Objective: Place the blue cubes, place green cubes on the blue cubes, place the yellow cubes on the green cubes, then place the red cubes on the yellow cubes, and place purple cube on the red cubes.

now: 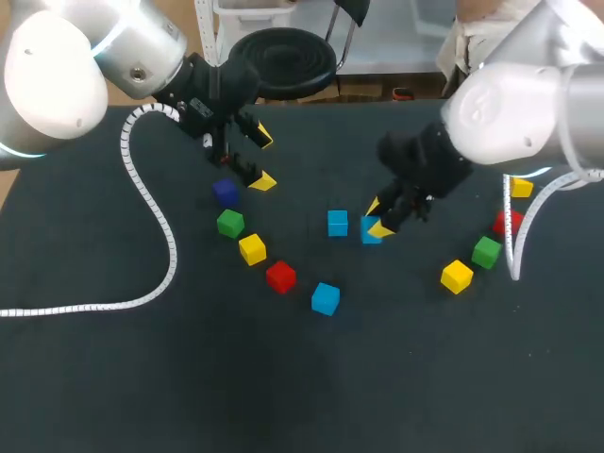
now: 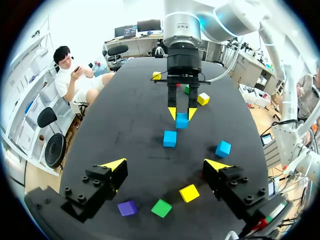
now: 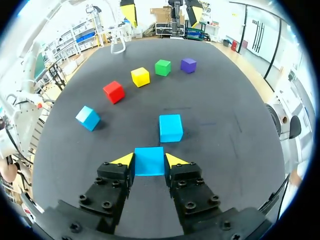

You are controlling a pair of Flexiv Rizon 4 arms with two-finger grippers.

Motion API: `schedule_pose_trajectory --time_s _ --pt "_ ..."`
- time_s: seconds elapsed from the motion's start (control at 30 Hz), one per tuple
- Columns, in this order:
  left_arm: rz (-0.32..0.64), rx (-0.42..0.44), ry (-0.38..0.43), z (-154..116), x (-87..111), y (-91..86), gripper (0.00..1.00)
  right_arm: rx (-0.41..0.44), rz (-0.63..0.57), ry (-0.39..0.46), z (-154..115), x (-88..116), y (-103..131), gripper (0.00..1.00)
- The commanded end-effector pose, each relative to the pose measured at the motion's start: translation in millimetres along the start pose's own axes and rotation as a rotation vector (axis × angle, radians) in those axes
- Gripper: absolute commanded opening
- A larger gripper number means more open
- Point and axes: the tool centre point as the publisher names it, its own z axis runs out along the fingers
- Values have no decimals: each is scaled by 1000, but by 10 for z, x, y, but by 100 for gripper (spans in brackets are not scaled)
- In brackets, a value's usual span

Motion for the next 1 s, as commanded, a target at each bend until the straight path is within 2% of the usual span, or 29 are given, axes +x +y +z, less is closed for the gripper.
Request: schedule_pose_trajectory --time_s 0.03,1.0 --pt "-1 3 4 1 -7 15 100 7 -7 -3 17 -16 -18 0" --pt "-1 3 4 1 -7 15 100 -6 -40 -11 100 -60 -115 0"
